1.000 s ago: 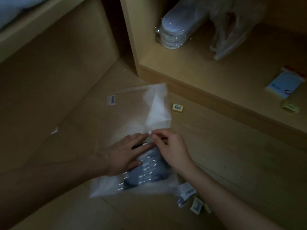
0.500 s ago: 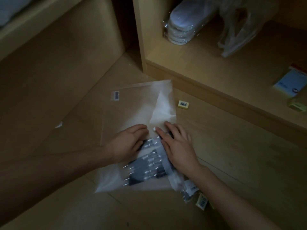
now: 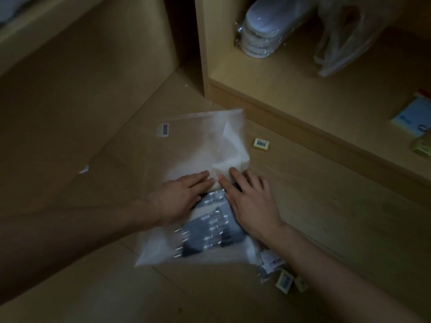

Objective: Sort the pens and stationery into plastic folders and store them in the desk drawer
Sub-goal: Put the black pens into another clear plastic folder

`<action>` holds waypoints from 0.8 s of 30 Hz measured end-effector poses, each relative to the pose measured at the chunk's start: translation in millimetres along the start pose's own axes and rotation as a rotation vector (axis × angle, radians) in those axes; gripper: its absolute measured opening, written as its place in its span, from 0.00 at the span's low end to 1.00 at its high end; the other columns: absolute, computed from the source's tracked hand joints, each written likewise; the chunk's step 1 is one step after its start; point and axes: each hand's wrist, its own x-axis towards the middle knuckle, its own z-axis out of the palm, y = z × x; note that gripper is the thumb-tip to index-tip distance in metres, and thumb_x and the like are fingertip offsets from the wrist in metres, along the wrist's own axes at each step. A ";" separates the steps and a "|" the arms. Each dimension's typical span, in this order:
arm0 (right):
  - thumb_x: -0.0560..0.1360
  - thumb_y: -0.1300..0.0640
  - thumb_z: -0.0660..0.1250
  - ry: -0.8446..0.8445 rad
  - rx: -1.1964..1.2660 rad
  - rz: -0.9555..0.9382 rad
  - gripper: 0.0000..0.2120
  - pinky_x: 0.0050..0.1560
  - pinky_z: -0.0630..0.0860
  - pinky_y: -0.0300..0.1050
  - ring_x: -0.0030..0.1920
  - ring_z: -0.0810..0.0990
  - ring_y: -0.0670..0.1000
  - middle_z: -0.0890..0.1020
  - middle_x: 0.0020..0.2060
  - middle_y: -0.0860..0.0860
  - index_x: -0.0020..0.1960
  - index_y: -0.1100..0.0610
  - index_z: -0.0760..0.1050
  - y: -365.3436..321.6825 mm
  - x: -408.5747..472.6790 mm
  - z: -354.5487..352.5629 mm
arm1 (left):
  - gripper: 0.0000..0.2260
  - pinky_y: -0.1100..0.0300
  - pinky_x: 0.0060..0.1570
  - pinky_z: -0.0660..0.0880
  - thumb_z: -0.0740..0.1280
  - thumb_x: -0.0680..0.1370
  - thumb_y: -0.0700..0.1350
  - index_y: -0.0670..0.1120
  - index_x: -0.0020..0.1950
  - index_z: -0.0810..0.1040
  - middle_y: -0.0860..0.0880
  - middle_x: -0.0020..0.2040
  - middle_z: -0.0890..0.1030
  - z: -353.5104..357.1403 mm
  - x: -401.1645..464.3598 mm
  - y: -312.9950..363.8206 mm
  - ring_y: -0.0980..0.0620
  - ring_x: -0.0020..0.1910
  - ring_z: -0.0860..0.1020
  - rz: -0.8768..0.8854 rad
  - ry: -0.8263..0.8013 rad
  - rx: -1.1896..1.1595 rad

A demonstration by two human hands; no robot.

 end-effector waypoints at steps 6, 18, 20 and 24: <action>0.66 0.56 0.74 0.001 -0.083 -0.140 0.28 0.55 0.62 0.52 0.56 0.72 0.58 0.78 0.61 0.56 0.64 0.59 0.75 0.6 6.7 -0.3 | 0.23 0.51 0.43 0.81 0.52 0.77 0.50 0.44 0.66 0.75 0.43 0.65 0.76 -5.0 0.0 0.3 0.44 0.55 0.81 0.031 0.003 0.078; 0.69 0.58 0.66 -0.041 0.014 -0.107 0.24 0.62 0.64 0.53 0.60 0.76 0.57 0.77 0.63 0.56 0.65 0.61 0.74 -7.0 4.0 3.6 | 0.21 0.56 0.58 0.74 0.54 0.79 0.49 0.44 0.70 0.70 0.42 0.70 0.71 -15.7 -0.2 5.8 0.45 0.61 0.77 0.098 0.057 0.237; 0.70 0.58 0.64 -0.081 0.087 -0.043 0.23 0.66 0.68 0.52 0.62 0.76 0.56 0.76 0.64 0.55 0.65 0.59 0.74 -10.5 2.0 2.4 | 0.23 0.54 0.69 0.61 0.54 0.81 0.50 0.46 0.76 0.59 0.42 0.76 0.58 -18.7 -4.3 3.3 0.44 0.72 0.64 0.080 0.011 0.182; 0.80 0.56 0.59 -0.068 0.424 0.180 0.21 0.71 0.52 0.45 0.73 0.60 0.55 0.61 0.74 0.55 0.73 0.53 0.65 -9.7 -4.5 -8.6 | 0.21 0.64 0.66 0.59 0.60 0.80 0.42 0.43 0.73 0.65 0.40 0.72 0.64 -38.7 -29.6 -12.7 0.41 0.69 0.67 -0.075 0.117 -0.056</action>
